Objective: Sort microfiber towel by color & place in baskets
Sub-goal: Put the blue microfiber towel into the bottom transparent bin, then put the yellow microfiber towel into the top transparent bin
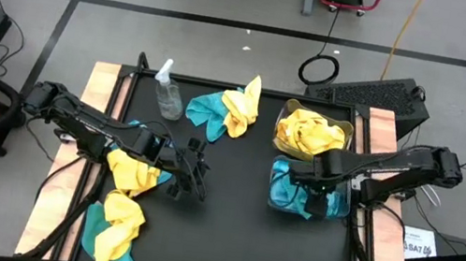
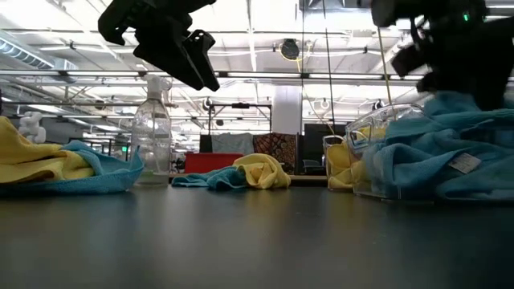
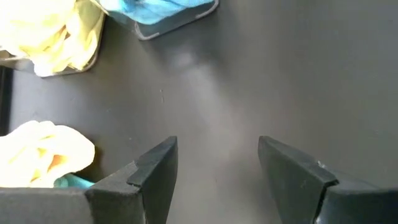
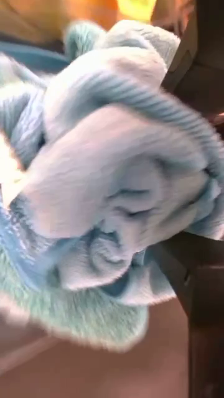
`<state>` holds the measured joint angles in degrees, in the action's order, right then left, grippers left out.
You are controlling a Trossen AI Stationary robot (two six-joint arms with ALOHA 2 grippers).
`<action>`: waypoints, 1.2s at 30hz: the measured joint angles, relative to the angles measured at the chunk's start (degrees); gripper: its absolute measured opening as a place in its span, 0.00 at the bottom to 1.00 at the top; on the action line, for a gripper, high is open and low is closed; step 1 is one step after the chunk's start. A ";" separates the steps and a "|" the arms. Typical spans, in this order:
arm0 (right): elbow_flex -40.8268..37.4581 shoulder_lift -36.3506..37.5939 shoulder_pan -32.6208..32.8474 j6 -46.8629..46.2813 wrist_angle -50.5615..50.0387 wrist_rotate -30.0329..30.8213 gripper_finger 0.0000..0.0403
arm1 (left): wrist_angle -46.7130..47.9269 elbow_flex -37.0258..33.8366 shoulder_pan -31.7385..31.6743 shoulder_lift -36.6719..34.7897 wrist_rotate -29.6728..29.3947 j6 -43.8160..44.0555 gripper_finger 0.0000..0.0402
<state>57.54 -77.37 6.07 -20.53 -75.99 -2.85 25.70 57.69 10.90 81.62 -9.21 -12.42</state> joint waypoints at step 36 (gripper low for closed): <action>13.52 -0.04 -0.84 11.51 32.69 17.02 0.66 | 5.84 0.00 0.00 0.00 0.00 3.21 0.57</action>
<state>71.07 -77.41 5.23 -9.03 -43.31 14.17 31.55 57.69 10.90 81.62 -9.21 -9.21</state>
